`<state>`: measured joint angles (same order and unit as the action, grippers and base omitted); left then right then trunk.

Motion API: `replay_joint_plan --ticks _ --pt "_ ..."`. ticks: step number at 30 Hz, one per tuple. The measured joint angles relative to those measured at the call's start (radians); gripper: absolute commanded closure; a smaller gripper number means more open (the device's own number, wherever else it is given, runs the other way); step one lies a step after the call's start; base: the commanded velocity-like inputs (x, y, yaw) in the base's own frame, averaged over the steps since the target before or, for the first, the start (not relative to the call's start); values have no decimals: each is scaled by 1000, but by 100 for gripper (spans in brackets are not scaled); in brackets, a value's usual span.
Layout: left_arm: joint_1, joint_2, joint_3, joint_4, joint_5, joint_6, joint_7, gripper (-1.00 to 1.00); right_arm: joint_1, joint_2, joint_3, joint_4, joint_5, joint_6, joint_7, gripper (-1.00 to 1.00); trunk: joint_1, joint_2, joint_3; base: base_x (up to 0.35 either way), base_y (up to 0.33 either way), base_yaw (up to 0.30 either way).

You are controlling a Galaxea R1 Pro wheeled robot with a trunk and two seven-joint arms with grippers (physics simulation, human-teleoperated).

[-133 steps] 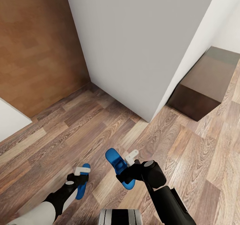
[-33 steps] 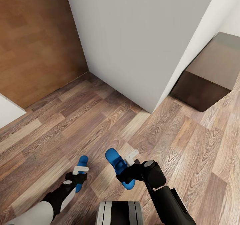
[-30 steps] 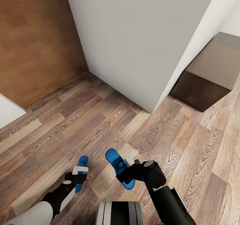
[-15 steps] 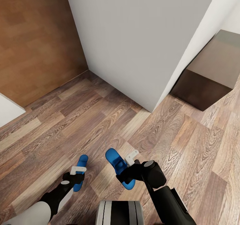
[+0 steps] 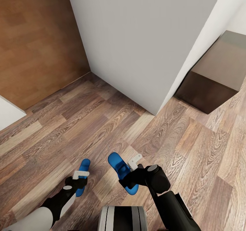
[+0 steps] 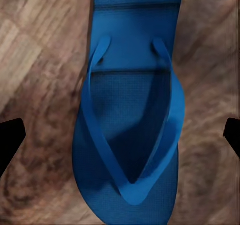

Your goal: In the bedroom, move the book from the bed onto either nightstand, and place the two sandals side by side next to the bed.

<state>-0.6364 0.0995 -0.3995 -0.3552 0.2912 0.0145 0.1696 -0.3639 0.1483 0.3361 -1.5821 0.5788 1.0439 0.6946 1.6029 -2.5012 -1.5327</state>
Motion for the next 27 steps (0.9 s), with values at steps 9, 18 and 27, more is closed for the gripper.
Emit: replay_joint_plan --ticks 9,18,27 --pt "-12 -4 0 -15 -1 -30 -1 -100 0 0 0 0 1 0 0 100 1 0 -8 0 0 0" --pt "-18 -3 -2 -18 -2 -41 -2 -100 0 0 3 0 -1 0 0 100 2 -1 -15 0 0 0" --pt "-18 -4 -2 -16 -2 -44 -2 -100 0 -2 38 0 2 0 0 100 5 -2 -39 0 0 0"
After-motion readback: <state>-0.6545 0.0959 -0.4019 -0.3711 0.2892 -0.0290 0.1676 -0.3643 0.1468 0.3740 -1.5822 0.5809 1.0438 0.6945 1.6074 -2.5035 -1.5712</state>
